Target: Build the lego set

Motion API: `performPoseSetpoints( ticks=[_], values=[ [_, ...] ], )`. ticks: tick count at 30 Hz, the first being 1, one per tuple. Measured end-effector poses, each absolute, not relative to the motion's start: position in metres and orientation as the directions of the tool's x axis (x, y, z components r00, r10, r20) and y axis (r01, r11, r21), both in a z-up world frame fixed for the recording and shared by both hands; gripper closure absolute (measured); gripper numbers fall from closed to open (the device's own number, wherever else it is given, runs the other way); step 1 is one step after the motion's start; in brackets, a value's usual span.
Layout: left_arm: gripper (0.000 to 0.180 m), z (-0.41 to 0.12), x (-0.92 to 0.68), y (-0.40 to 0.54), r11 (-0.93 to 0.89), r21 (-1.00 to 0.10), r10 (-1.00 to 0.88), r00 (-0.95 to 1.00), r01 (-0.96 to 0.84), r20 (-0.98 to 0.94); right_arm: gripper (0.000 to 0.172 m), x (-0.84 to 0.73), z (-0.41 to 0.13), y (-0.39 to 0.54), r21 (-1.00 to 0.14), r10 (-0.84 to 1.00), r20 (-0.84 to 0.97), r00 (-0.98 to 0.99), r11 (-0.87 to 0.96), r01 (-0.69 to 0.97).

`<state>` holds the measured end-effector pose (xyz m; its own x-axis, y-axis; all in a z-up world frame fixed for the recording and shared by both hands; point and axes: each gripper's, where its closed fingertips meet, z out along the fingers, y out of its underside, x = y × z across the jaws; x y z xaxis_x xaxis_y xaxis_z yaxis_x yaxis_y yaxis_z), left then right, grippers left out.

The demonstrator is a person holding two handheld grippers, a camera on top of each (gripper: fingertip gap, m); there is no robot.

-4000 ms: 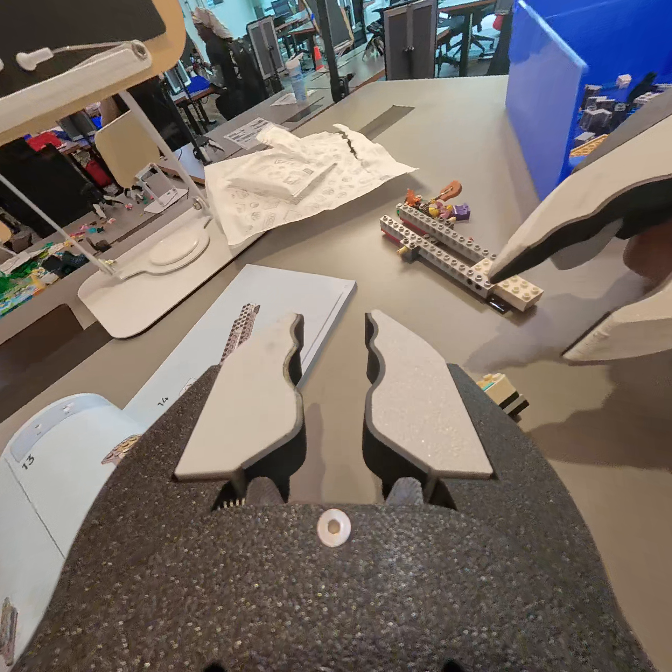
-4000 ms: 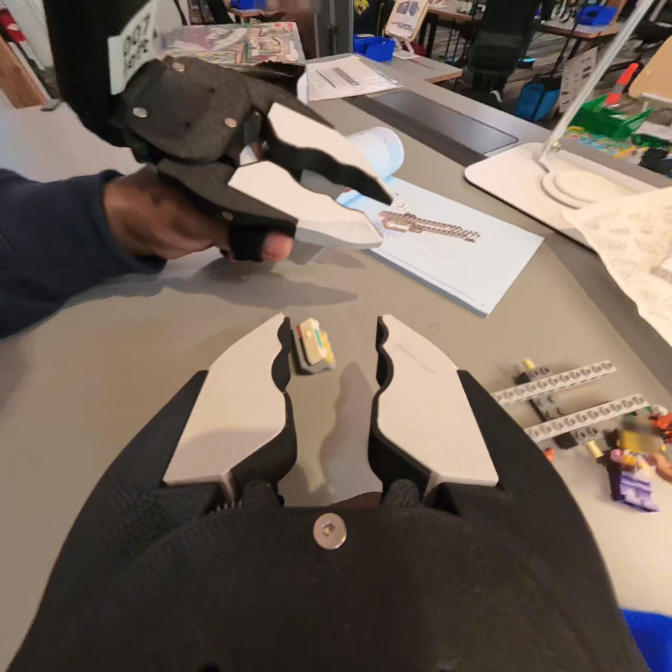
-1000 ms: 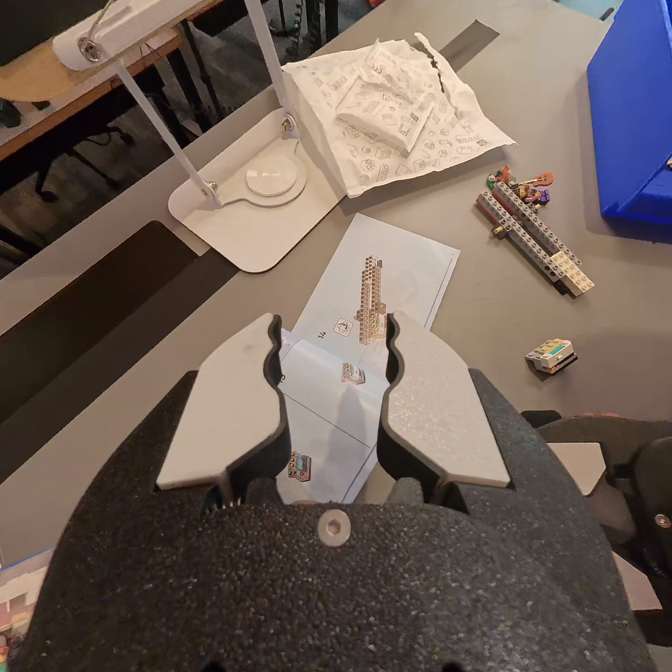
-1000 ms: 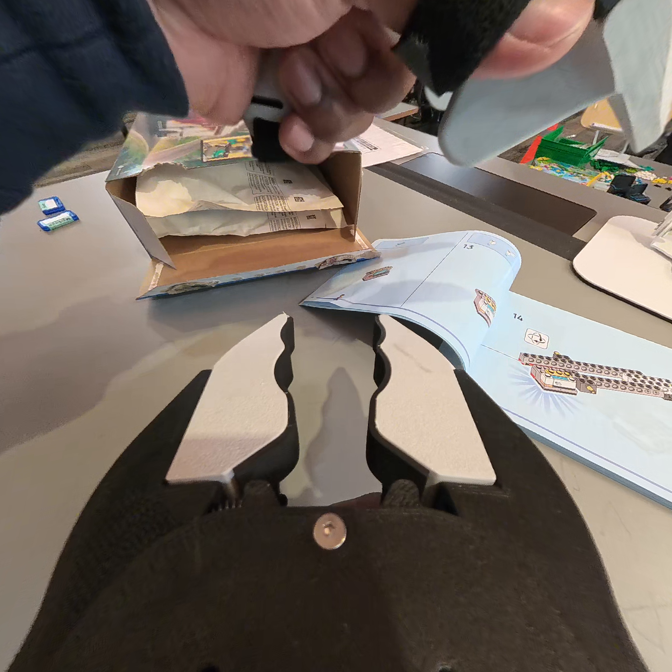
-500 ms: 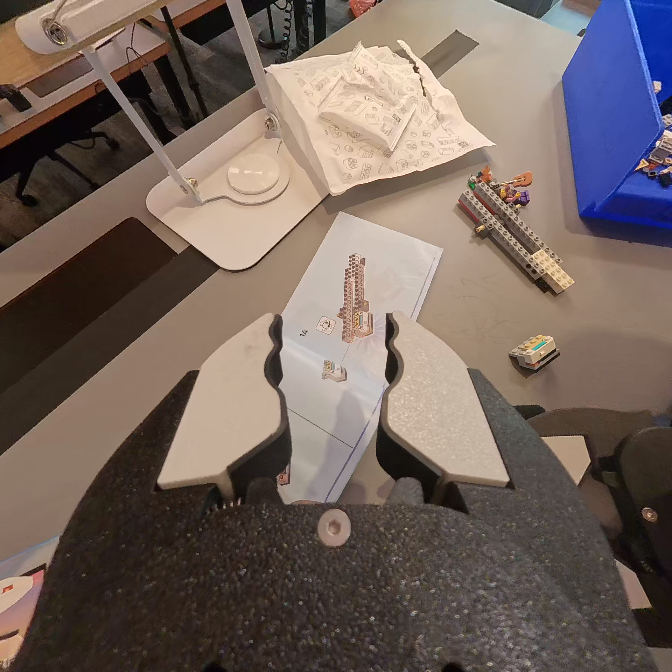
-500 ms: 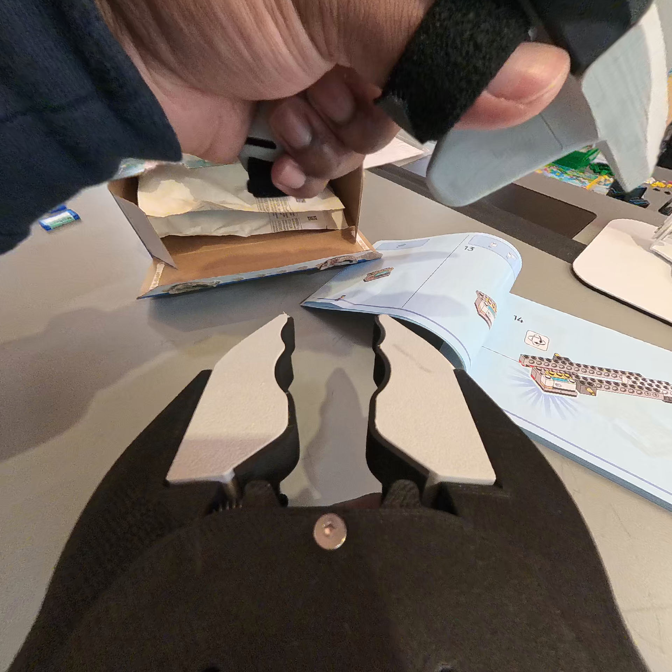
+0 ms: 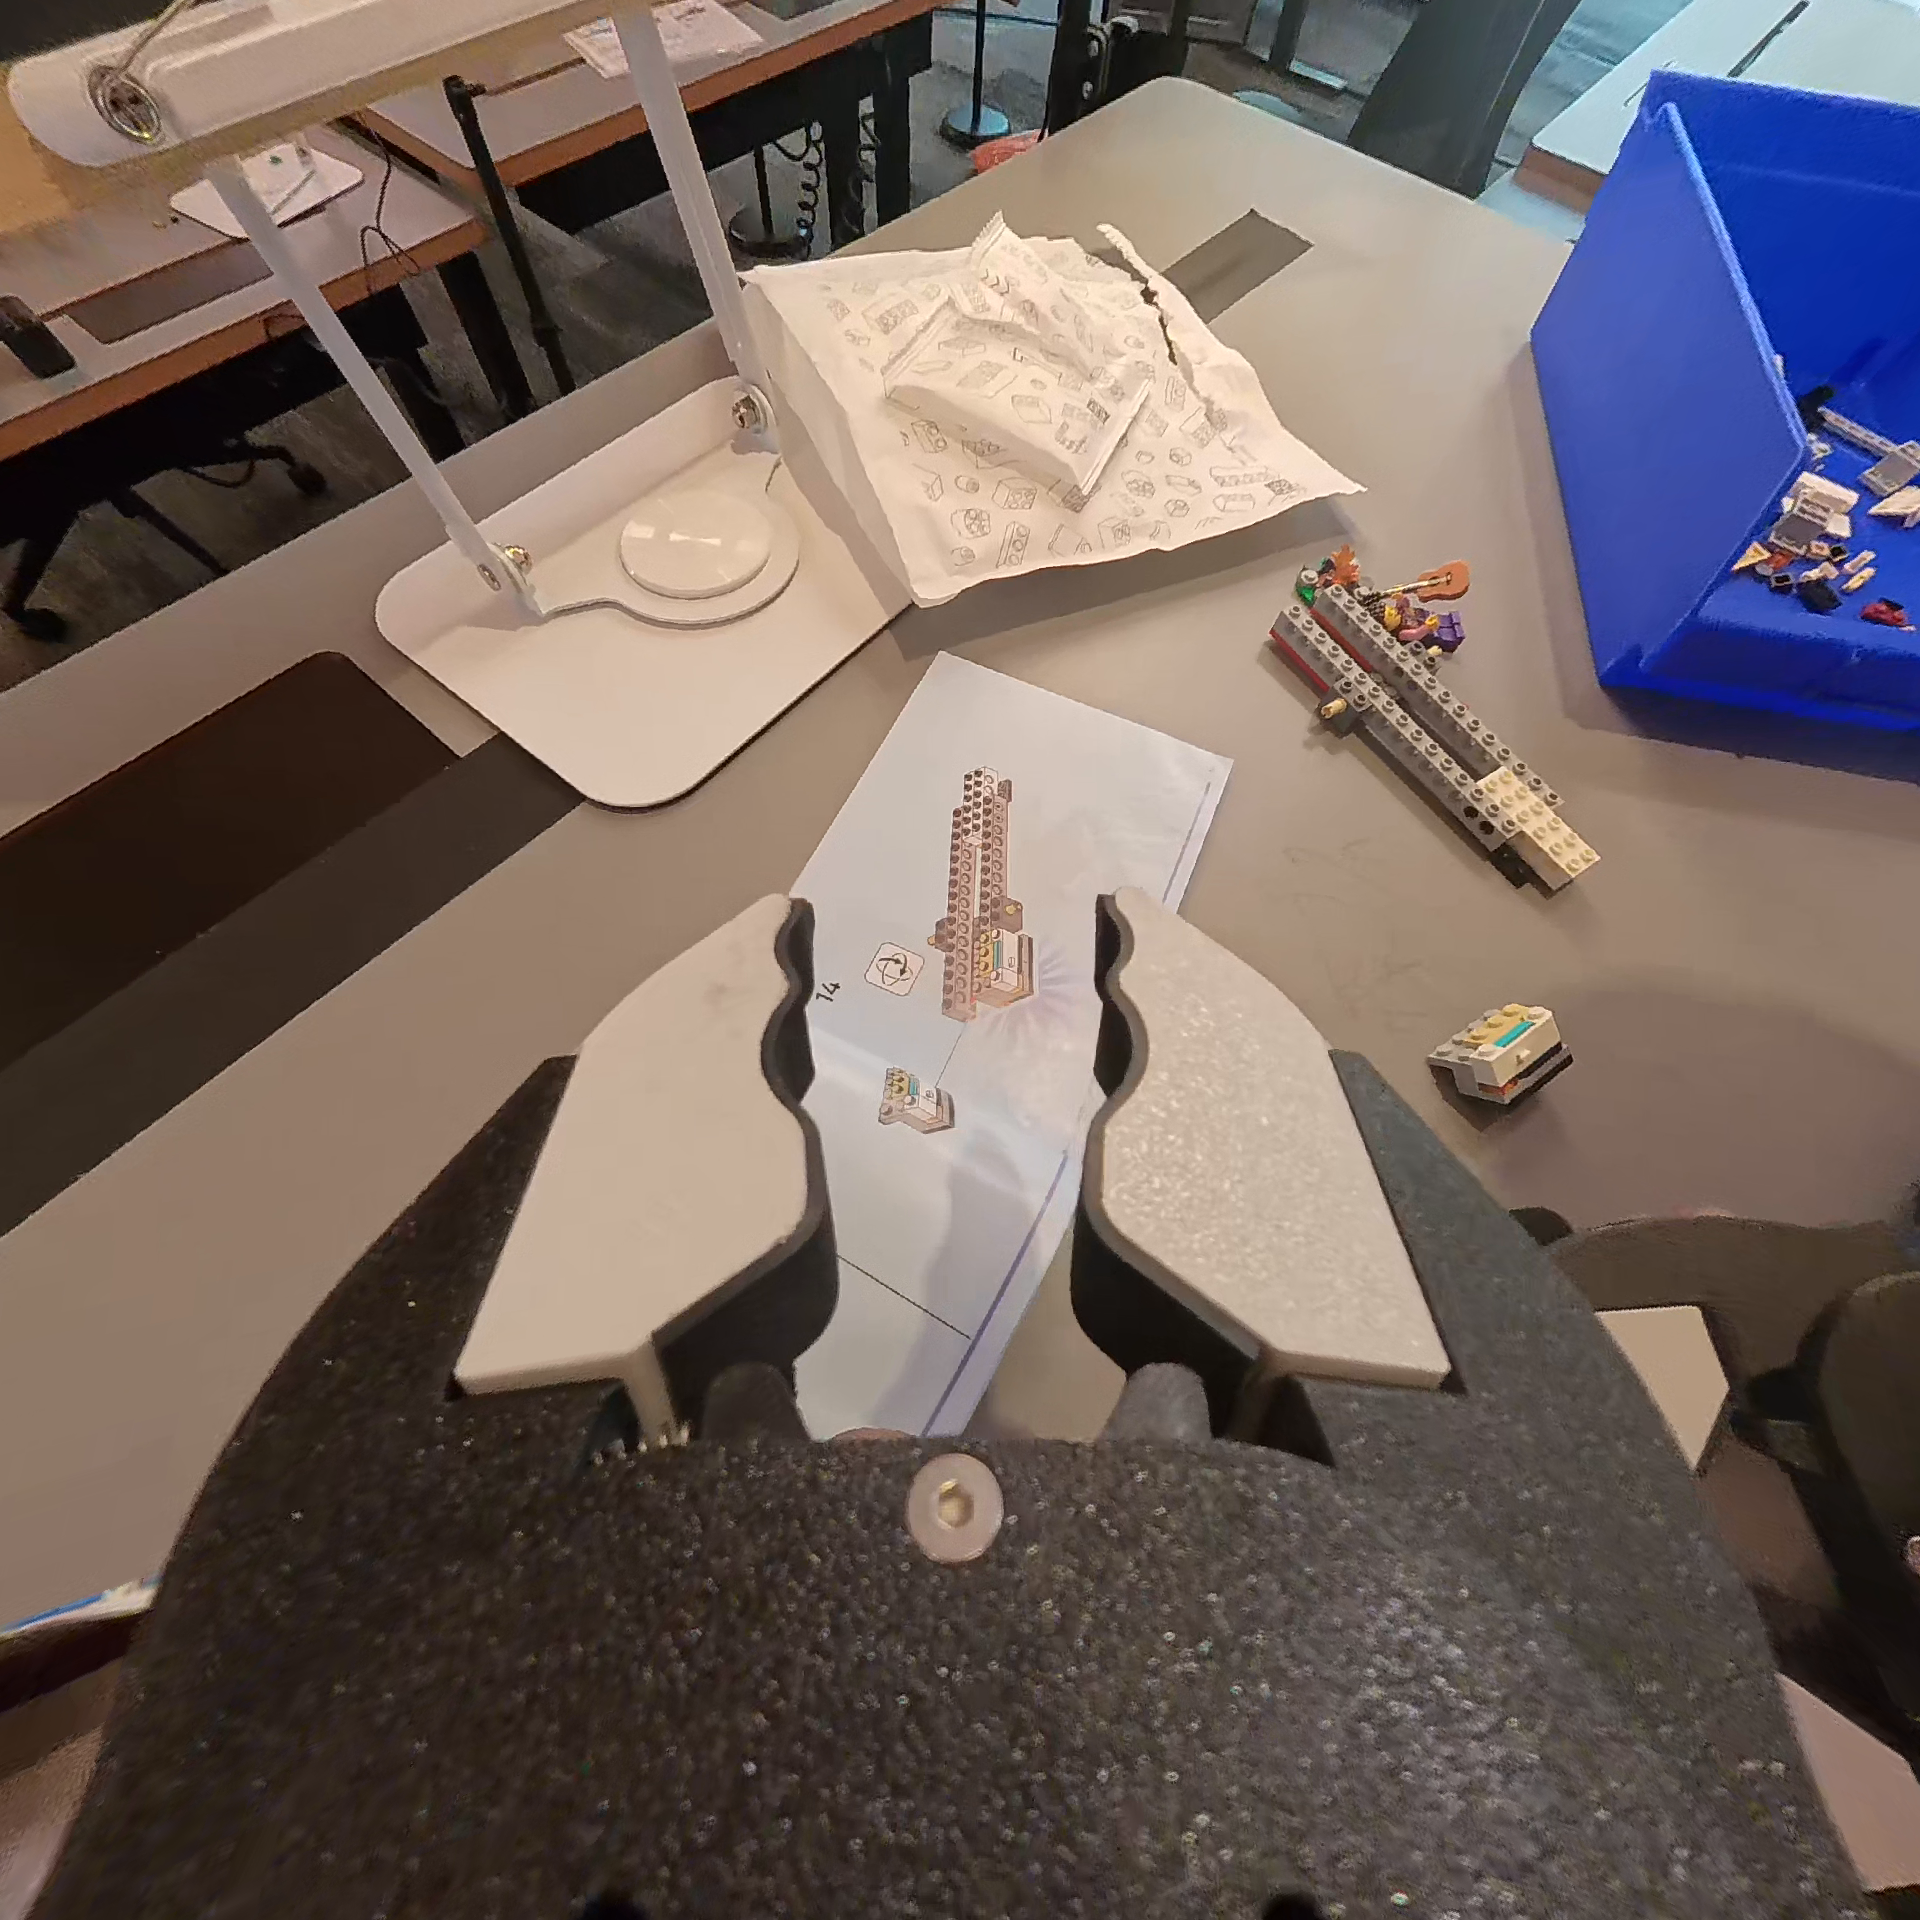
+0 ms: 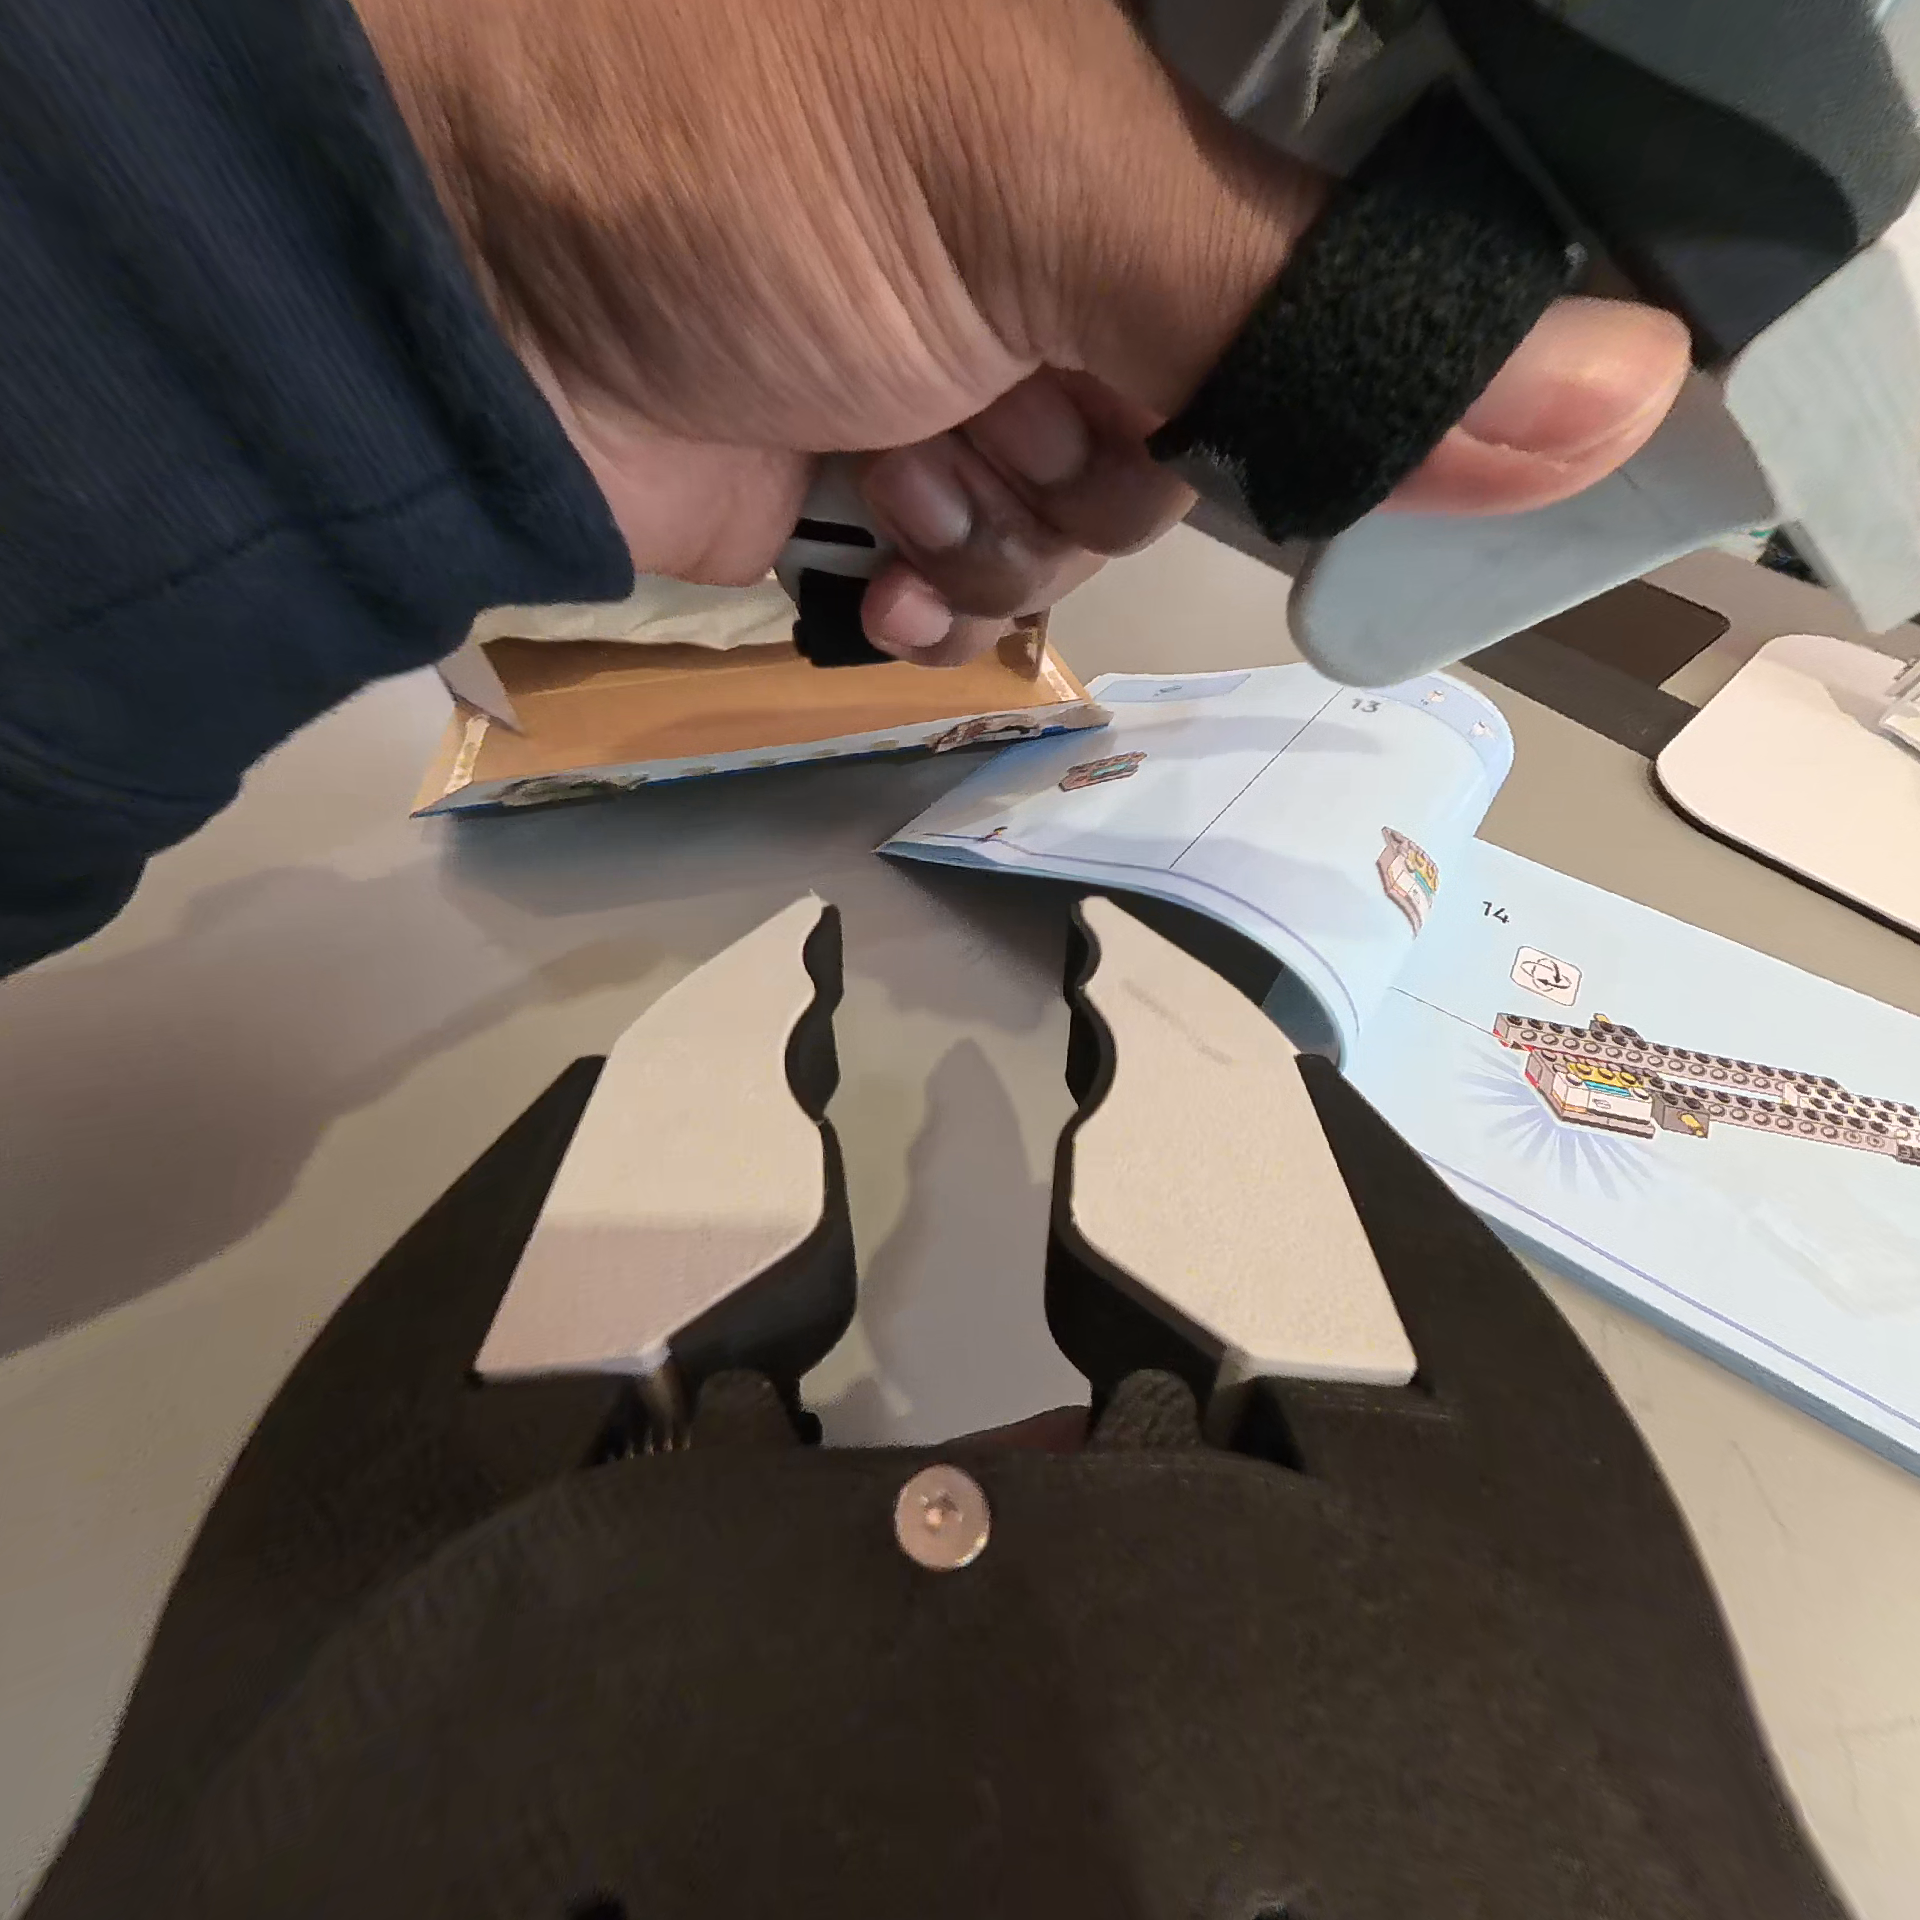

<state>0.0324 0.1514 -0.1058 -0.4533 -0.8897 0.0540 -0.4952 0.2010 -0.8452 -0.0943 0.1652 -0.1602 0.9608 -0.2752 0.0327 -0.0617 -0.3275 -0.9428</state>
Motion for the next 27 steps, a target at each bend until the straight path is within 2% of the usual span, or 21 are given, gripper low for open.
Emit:
performPoseSetpoints(
  ticks=[4,8,12,15,19,23,27],
  values=[
    [0.131,-0.103,0.02,0.145,0.167,-0.867,-0.888,-0.454,-0.47,0.076,0.131,-0.103,-0.162,0.147,-0.923,-0.214,0.063,0.975,-0.383,-0.024],
    [0.138,-0.093,0.003,0.129,0.155,-0.904,-0.874,-0.482,-0.398,0.062,0.132,-0.104,-0.178,0.09,-0.892,-0.194,0.042,0.98,-0.449,-0.05],
    [0.141,-0.104,-0.013,0.1,0.16,-0.904,-0.818,-0.566,-0.396,0.103,0.133,-0.085,-0.19,0.019,-0.85,-0.268,0.071,0.961,-0.52,-0.082],
    [0.14,-0.127,-0.021,0.066,0.186,-0.885,-0.748,-0.646,-0.427,0.154,0.132,-0.053,-0.191,-0.035,-0.819,-0.393,0.107,0.913,-0.555,-0.143],
    [0.135,-0.171,-0.034,0.023,0.342,-0.812,-0.671,-0.728,-0.473,0.142,0.119,-0.004,-0.204,-0.097,-0.759,-0.573,0.098,0.813,-0.572,-0.312],
    [0.131,-0.197,-0.048,-0.005,0.478,-0.744,-0.6,-0.792,-0.468,0.113,0.088,0.004,-0.233,-0.109,-0.647,-0.563,0.001,0.827,-0.631,-0.428],
    [0.133,-0.213,-0.048,-0.017,0.529,-0.698,-0.595,-0.797,-0.483,0.102,0.087,0.008,-0.23,-0.091,-0.663,-0.518,-0.084,0.851,-0.609,-0.436]
  ],
)
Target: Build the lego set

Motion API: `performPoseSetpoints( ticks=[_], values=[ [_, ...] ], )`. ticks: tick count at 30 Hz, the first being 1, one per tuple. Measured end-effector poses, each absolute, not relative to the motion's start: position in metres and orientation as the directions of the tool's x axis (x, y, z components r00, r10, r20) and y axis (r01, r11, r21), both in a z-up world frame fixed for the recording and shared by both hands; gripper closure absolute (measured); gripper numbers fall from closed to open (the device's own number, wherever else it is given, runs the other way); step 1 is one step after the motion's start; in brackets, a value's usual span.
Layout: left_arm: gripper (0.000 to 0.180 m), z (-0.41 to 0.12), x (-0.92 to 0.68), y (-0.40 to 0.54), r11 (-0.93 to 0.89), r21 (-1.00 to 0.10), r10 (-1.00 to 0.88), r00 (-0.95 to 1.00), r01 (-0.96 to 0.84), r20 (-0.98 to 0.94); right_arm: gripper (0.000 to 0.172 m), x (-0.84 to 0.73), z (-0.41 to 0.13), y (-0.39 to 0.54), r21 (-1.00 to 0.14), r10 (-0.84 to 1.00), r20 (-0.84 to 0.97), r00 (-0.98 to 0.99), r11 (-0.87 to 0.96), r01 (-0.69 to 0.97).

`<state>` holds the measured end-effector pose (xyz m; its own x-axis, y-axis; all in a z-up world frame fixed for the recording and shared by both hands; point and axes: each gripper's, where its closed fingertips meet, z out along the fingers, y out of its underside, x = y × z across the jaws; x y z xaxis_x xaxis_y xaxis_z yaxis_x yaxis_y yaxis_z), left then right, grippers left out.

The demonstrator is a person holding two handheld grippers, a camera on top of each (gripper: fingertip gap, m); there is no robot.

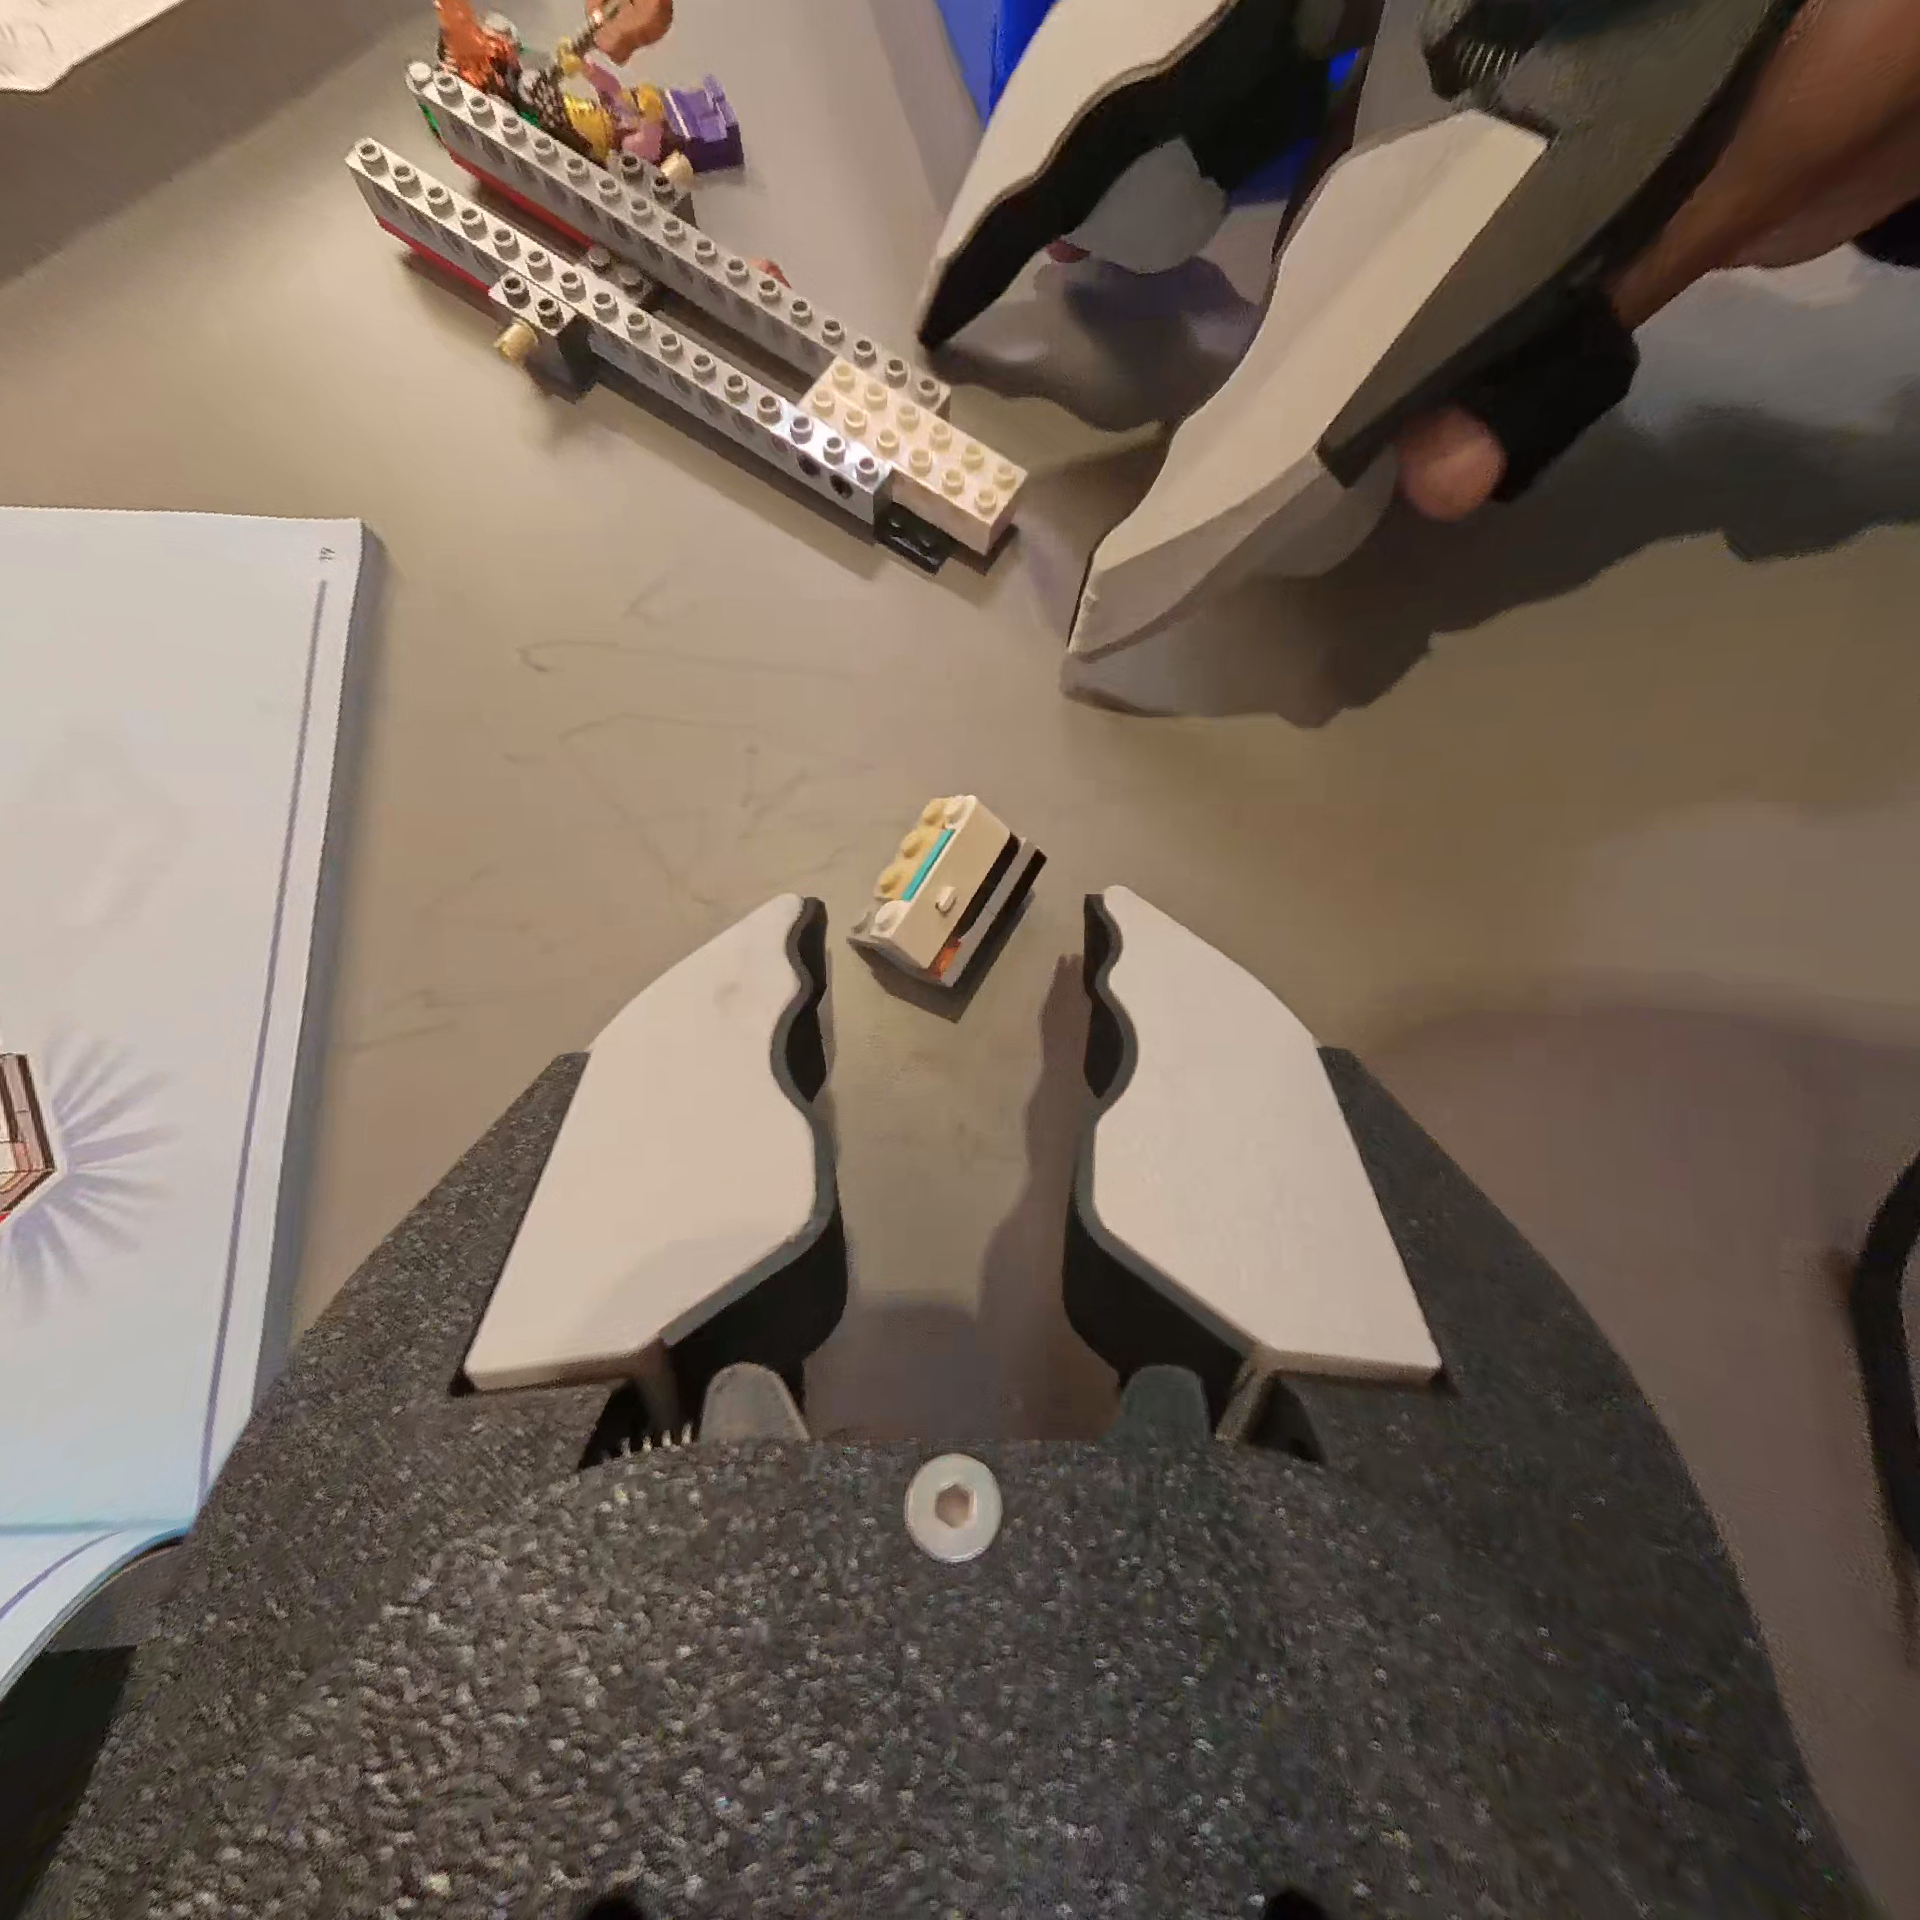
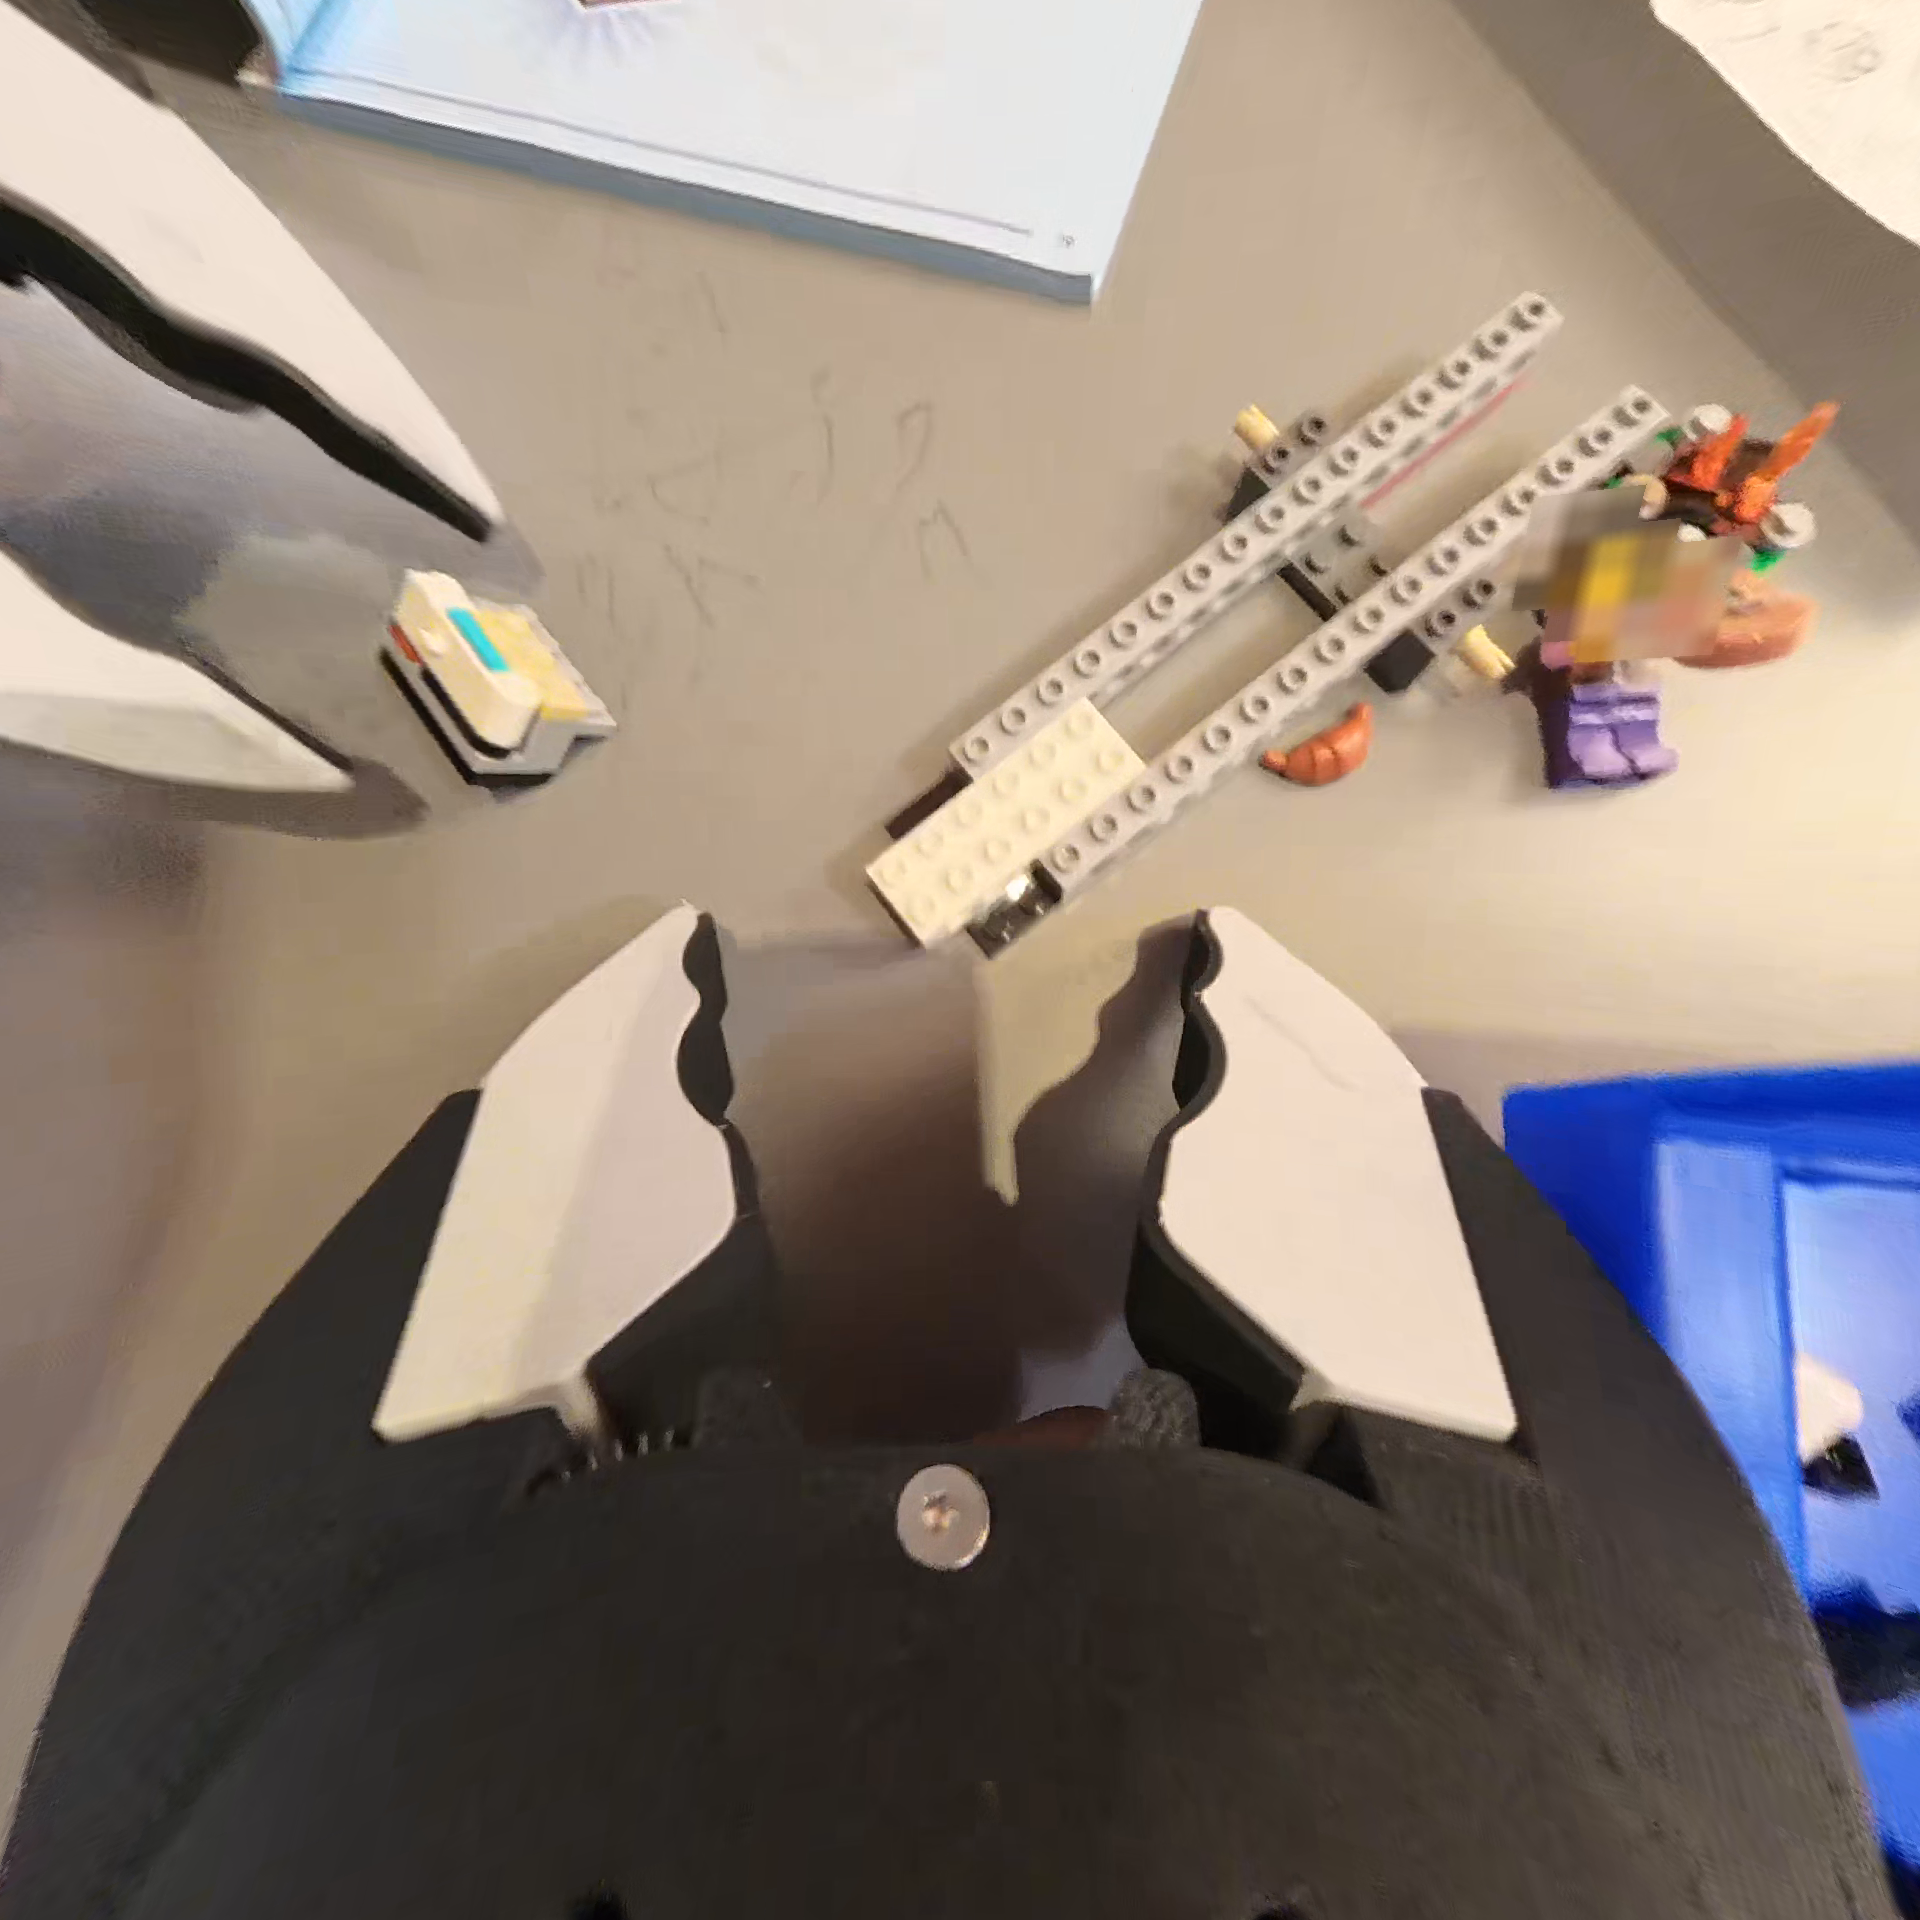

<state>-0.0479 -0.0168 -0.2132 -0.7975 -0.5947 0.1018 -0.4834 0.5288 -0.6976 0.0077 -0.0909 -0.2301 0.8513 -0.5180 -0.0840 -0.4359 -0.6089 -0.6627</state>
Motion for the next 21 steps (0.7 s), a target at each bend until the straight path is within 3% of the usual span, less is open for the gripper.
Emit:
performPoseSetpoints(
  ticks=[5,11,17,21],
  values=[
    [0.156,-0.221,-0.05,-0.022,0.559,-0.678,-0.608,-0.792,-0.477,0.055,0.097,-0.014,-0.227,-0.065,-0.679,-0.433,-0.153,0.889,-0.607,-0.413],
    [0.157,-0.221,-0.054,-0.004,0.506,-0.7,-0.675,-0.737,-0.503,0.041,0.097,-0.034,-0.227,-0.044,-0.679,-0.357,-0.129,0.925,-0.648,-0.345],
    [0.151,-0.217,-0.06,0.005,0.485,-0.718,-0.693,-0.72,-0.5,0.033,0.096,-0.003,-0.22,-0.058,-0.713,-0.471,-0.118,0.874,-0.573,-0.405],
    [0.144,-0.215,-0.057,0.004,0.476,-0.726,-0.698,-0.716,-0.497,0.033,0.09,0.012,-0.227,-0.057,-0.667,-0.481,-0.136,0.866,-0.603,-0.439]
  ],
)
